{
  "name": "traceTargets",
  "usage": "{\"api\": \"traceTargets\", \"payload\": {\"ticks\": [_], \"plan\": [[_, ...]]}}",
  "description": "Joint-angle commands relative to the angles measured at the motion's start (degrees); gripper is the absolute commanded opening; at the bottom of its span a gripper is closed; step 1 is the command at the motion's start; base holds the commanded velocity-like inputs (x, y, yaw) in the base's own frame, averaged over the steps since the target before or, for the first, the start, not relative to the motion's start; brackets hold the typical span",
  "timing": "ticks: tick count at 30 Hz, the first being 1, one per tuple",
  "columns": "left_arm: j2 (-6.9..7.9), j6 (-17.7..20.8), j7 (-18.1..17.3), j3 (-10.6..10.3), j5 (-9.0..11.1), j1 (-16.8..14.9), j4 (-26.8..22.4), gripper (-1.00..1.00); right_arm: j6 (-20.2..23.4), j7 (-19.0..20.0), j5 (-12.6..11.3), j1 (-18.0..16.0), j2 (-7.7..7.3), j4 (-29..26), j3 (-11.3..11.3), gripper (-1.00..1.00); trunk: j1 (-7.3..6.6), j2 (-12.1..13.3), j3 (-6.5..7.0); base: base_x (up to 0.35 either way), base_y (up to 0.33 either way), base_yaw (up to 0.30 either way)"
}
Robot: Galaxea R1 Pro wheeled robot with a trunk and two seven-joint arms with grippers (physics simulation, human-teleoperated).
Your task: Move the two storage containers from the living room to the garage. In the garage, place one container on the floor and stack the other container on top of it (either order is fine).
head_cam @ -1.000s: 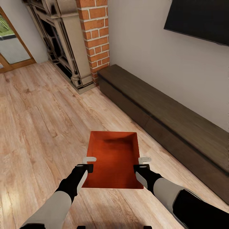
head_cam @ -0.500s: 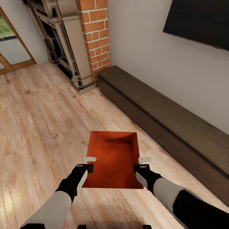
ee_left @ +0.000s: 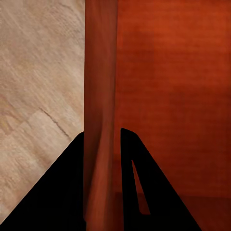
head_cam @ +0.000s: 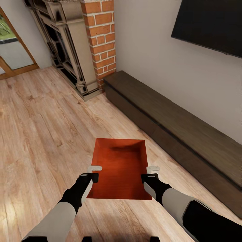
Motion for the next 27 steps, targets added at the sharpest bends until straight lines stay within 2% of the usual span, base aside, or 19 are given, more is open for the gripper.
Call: {"api": "traceTargets", "payload": {"ticks": [1, 10, 13, 16, 27], "plan": [[-0.1, 0.13, -0.29, 0.03, 1.23, -0.01, 0.0, -1.0, 0.38, -0.08, -0.46, -0.01, 0.0, -1.43, 1.62, -1.0, -0.22, 0.39, 0.15, 0.0, 0.0, 0.0], [-0.13, 0.13, -0.29, 0.04, 1.23, -0.01, 0.0, -1.0, 0.3, -0.13, -0.28, -0.01, 0.0, -1.43, 1.62, -1.0, -2.2, 4.0, 1.76, 0.0, 0.0, 0.0], [-0.13, 0.13, -0.29, 0.01, 1.23, -0.01, 0.0, -1.0, -0.09, -0.21, 2.22, -0.01, 0.16, -1.43, 1.62, -1.0, -2.86, 5.2, 2.3, 0.0, 0.0, 0.0], [-0.13, 0.13, -0.29, 0.01, 1.24, -0.01, 0.0, -1.0, -1.56, -0.45, 3.08, -0.01, 0.22, -1.43, 1.58, -1.0, -3.52, 6.41, 2.84, 0.0, 0.0, 0.0], [-0.13, 0.13, -0.29, 0.03, 1.23, -0.01, 0.0, -1.0, -2.44, -0.46, 3.39, -0.01, 0.44, -1.43, 1.53, -1.0, -5.93, 10.82, 4.82, 0.0, 0.0, 0.0]]}}
